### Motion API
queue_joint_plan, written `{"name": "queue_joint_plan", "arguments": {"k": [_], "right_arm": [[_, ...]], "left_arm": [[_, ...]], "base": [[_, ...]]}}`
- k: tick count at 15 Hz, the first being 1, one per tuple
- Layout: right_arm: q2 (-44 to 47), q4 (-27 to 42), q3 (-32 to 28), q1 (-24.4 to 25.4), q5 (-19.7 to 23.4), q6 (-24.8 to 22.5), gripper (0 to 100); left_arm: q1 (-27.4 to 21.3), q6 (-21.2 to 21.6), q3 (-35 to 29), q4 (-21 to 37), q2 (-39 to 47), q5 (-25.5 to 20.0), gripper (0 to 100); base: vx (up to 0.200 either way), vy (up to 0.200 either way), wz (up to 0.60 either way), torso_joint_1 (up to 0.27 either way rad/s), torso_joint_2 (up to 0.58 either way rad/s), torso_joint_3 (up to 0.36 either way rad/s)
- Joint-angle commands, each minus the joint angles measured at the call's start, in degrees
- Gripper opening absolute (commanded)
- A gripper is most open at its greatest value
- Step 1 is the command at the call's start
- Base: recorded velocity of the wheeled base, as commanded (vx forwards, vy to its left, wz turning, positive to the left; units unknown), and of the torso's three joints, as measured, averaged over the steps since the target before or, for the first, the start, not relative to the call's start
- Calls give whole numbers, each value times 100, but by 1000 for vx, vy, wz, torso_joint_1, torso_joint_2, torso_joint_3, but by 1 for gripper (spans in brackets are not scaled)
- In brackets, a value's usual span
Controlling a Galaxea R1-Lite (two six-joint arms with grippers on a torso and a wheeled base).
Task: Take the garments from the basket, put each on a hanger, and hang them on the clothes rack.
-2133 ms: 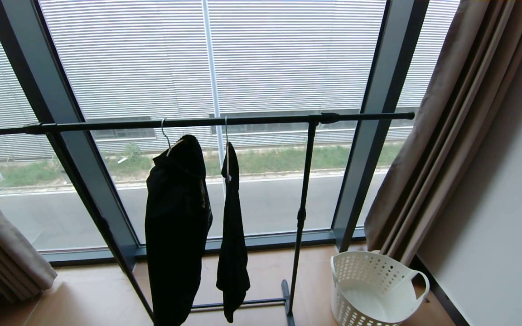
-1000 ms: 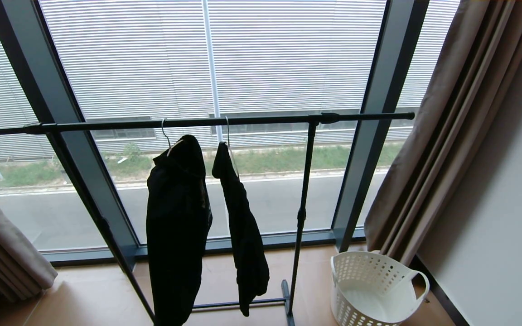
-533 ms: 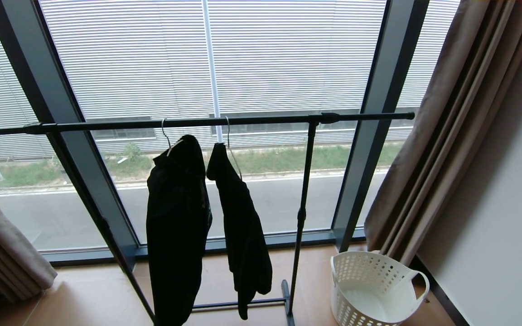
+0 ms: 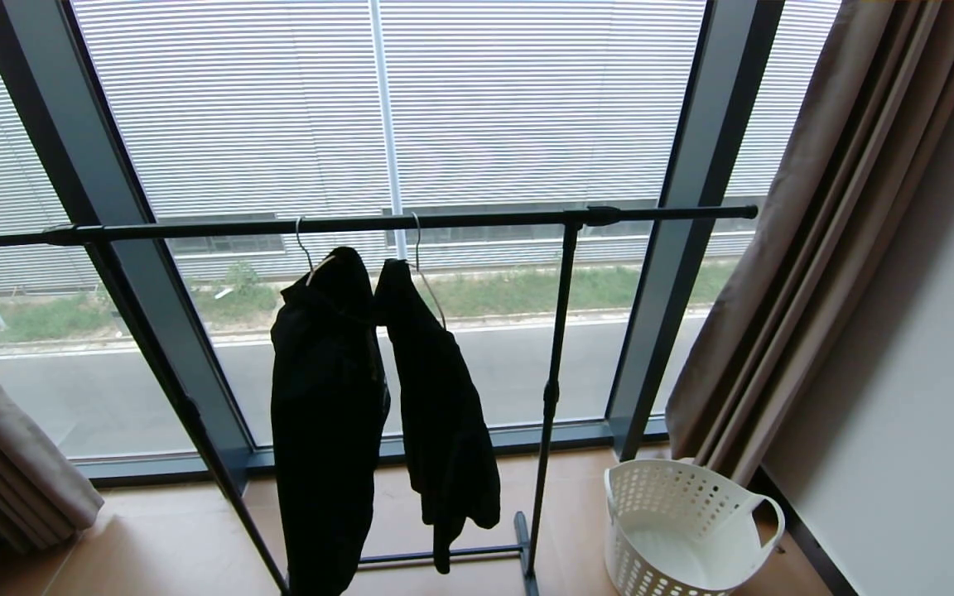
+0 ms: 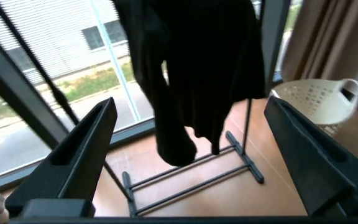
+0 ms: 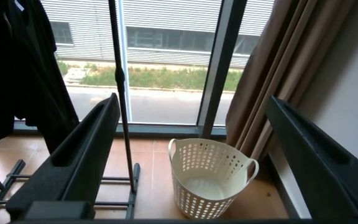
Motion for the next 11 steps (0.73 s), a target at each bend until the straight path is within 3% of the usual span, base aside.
{"name": "queue_joint_plan", "arguments": {"k": [1,11], "right_arm": [[8,2,0,2,0,14,100],[8,-6,0,2,-9,23,100]], "left_arm": [[18,-47,-2,-1,-115,14,100],[18,-100,-2,-1,-115,32,100]], "base": [[0,0,0,0,0,0],[0,0,0,0,0,0]]}}
